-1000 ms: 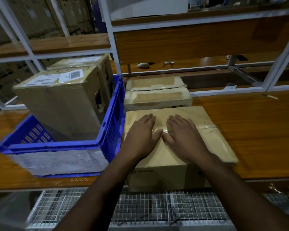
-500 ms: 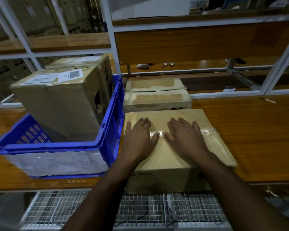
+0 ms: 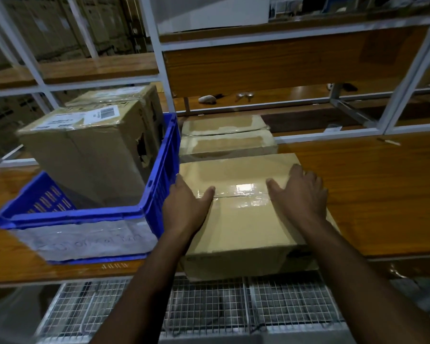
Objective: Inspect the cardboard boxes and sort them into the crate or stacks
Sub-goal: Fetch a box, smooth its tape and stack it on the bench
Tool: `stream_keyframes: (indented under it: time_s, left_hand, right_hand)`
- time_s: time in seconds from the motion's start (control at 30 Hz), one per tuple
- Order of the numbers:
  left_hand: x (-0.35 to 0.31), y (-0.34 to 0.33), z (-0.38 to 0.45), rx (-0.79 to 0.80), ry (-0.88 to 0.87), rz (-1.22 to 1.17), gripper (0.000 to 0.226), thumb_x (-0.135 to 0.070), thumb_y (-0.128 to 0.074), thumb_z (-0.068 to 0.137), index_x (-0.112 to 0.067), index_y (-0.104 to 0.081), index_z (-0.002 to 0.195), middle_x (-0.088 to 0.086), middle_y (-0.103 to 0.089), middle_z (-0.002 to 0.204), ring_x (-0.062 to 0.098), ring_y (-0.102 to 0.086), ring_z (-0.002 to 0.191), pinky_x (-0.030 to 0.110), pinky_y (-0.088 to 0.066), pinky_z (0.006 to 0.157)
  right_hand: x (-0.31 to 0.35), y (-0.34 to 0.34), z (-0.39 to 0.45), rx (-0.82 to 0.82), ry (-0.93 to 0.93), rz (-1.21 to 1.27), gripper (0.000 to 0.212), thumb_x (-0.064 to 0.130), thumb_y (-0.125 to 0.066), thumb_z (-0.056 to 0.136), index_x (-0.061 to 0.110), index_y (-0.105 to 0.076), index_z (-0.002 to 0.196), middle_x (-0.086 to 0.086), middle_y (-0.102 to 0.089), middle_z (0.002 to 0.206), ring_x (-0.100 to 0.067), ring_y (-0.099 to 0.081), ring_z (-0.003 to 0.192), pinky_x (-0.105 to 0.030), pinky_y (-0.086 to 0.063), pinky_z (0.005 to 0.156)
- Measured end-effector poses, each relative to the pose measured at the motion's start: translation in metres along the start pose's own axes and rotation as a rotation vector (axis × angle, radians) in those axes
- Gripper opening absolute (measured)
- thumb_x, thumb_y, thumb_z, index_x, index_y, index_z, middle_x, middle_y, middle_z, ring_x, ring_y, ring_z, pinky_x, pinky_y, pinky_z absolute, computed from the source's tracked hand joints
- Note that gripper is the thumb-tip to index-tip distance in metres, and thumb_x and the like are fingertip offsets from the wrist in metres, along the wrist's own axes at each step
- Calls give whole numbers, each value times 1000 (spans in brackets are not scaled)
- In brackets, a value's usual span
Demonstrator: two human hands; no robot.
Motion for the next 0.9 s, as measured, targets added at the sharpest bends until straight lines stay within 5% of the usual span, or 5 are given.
stream_keyframes:
  time_s: [0.2,0.37,0.6,0.7,0.9]
  left_hand:
    - [-23,30,-41,-329,-131,-253,87,-49,-71,88,-24,-25,157,-5,-39,158,15,-42,140,41,-41,112]
    - [-30,40,-50,-406,-208,-321,99,-12,-79,77,-23,-21,157,2,-33,150,-3,-38,115,2,-34,81]
    - [4,9,-55,-247,-79,-238,113,-12,-80,77,-28,-5,160,10,-25,151,28,-46,126,32,-42,88]
    - [-2,19,-53,-282,-106,-257,105,-18,-75,81,-24,-6,160,8,-24,154,25,-40,133,35,-45,92]
    - [-54,39,-44,-327,-498,-117,73,-34,-60,91,-12,-31,155,7,-32,159,16,-21,152,40,-28,122]
  right_hand:
    - [-10,46,-30,-299,33,306,87,61,-58,89,25,-15,155,-14,-37,144,-33,-39,129,-54,-41,104]
    - [-21,64,-31,-263,11,557,114,33,-76,80,32,7,158,-12,-28,146,-35,-34,133,-53,-42,103]
    - [-41,29,-43,-43,-62,482,123,23,-80,79,33,16,156,-13,-19,151,-39,-38,132,-47,-49,92]
    - [-38,33,-43,-86,-26,518,115,17,-75,83,30,12,158,-11,-18,153,-37,-36,134,-42,-47,90]
    - [14,60,-52,-339,486,445,68,19,-45,86,14,-31,153,-5,-34,154,-5,-14,148,-51,-22,122]
Point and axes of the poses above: each hand's wrist, its own z-axis towards the middle knuckle, its own y-axis out of the back of the hand, x = y × z, the point moved 5 cm from there along z, towards the middle knuckle
